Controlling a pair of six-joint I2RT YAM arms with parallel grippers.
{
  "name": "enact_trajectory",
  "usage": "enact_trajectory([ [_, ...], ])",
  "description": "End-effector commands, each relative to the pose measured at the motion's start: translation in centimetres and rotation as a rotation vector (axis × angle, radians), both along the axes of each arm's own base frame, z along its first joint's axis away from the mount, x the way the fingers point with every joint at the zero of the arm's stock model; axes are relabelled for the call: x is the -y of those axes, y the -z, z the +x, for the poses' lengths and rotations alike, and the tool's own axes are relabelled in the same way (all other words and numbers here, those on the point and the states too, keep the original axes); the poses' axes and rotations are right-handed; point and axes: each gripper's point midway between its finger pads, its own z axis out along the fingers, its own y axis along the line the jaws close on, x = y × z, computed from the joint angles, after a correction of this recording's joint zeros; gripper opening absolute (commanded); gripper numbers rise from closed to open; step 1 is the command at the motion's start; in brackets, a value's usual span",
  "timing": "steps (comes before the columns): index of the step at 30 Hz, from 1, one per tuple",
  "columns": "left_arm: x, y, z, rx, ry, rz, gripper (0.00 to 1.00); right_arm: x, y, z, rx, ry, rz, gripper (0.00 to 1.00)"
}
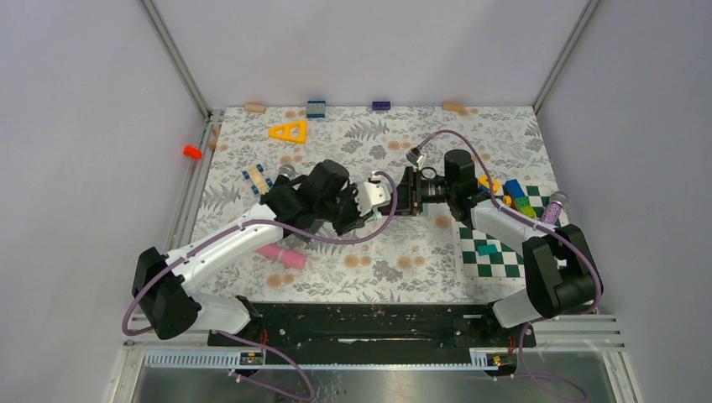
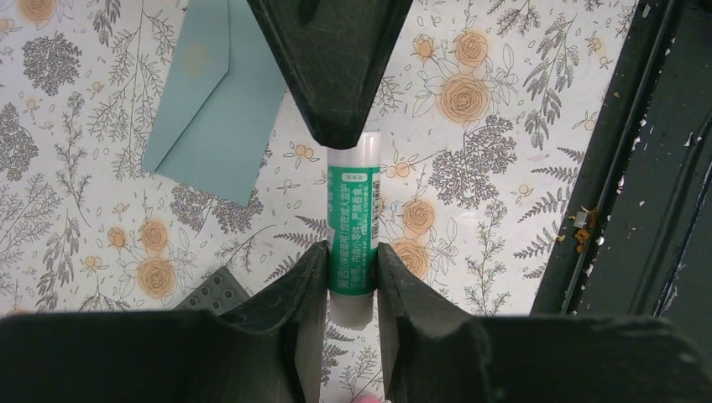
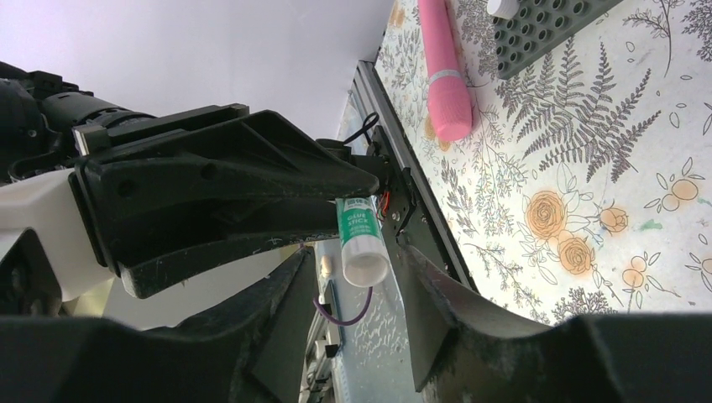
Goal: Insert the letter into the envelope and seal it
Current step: Screw the solid glue.
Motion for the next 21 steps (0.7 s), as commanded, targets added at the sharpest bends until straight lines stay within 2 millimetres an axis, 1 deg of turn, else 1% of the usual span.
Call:
enact_trajectory([
  [1,0.6,-0.8,0.6,0.048,0.003,-0.014,0.07,-0.3,-0.4,-0.1,0.018,-0.019,0.011,0.48],
  [13,0.4,-0.9,0.6,0.053,-0.003,-0.013,0.07,-0.9,0.4,-1.3,0.021,-0.072,-0.017,0.46],
  [19,0.5,-0.8,0.5,0.049,0.003,-0.014,0.06,-1.0,0.1,-1.3,0.036,-0.081,-0.011,0.38],
  [21,0.5,-0.7,0.4,0.045,0.007,-0.015,0.07,-1.0,0.0,-1.3,0.043,-0.085,-0.010,0.33],
])
